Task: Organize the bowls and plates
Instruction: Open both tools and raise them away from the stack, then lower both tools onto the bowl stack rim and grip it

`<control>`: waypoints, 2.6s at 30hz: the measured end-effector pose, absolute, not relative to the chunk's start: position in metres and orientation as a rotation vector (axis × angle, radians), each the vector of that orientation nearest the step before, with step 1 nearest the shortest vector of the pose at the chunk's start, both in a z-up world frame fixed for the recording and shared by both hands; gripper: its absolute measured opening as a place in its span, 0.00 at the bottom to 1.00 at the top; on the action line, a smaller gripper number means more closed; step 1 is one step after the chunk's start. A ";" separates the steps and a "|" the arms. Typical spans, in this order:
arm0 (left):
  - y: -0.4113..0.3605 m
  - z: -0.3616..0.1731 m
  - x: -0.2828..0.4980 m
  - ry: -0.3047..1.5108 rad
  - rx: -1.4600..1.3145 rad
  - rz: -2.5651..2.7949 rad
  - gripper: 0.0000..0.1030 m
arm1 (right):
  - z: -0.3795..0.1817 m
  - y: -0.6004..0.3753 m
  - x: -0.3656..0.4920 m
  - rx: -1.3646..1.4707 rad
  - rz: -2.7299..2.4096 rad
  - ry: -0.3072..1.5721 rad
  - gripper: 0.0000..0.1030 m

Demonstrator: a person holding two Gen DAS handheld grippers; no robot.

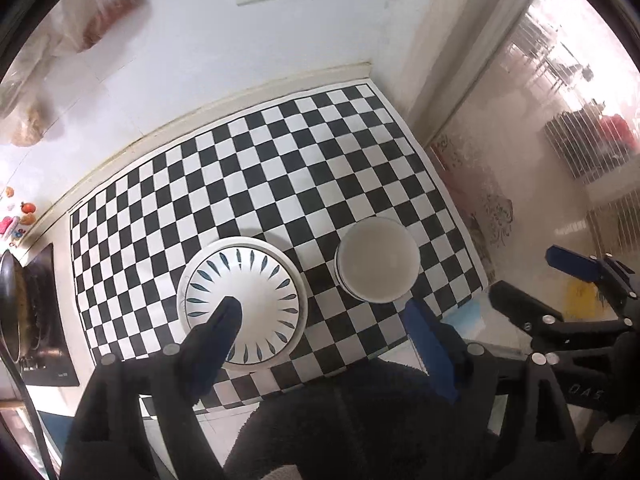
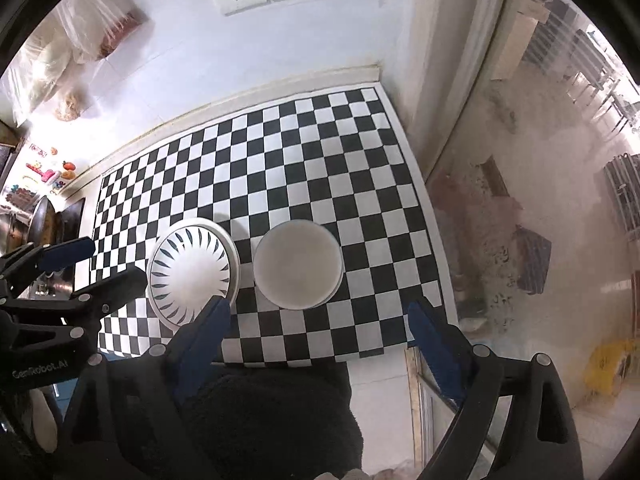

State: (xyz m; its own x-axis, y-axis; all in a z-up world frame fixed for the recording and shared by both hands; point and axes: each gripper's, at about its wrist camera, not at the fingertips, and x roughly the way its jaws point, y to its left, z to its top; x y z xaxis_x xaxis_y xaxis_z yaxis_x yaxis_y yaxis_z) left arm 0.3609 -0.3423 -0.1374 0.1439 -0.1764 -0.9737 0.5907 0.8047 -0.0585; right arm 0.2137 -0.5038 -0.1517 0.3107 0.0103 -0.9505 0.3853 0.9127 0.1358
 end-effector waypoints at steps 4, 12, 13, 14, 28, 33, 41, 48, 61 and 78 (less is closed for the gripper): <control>-0.337 -0.136 0.361 1.324 0.358 -0.559 0.81 | -0.144 -0.504 0.211 0.373 -0.265 1.225 0.90; -0.332 -0.133 0.357 1.327 0.356 -0.538 0.81 | -0.142 -0.505 0.208 0.385 -0.270 1.233 0.90; -0.332 -0.134 0.357 1.330 0.356 -0.538 0.81 | -0.144 -0.506 0.207 0.397 -0.267 1.234 0.90; -0.332 -0.134 0.356 1.332 0.353 -0.539 0.81 | -0.145 -0.507 0.207 0.399 -0.268 1.239 0.90; -0.343 -0.162 0.364 1.370 0.356 -0.535 0.81 | -0.178 -0.522 0.210 0.479 -0.286 1.257 0.90; -0.353 -0.181 0.374 1.361 0.352 -0.506 0.81 | -0.207 -0.533 0.211 0.517 -0.315 1.271 0.90; -0.368 -0.223 0.393 1.390 0.368 -0.517 0.58 | -0.262 -0.551 0.226 0.600 -0.329 1.315 0.90; -0.382 -0.277 0.410 1.504 0.367 -0.523 0.40 | -0.325 -0.564 0.241 0.688 -0.322 1.379 0.90; -0.406 -0.328 0.418 1.582 0.429 -0.534 0.40 | -0.399 -0.580 0.251 0.783 -0.290 1.470 0.90; -0.422 -0.390 0.430 1.785 0.328 -0.611 0.41 | -0.469 -0.576 0.265 0.929 -0.161 1.472 0.65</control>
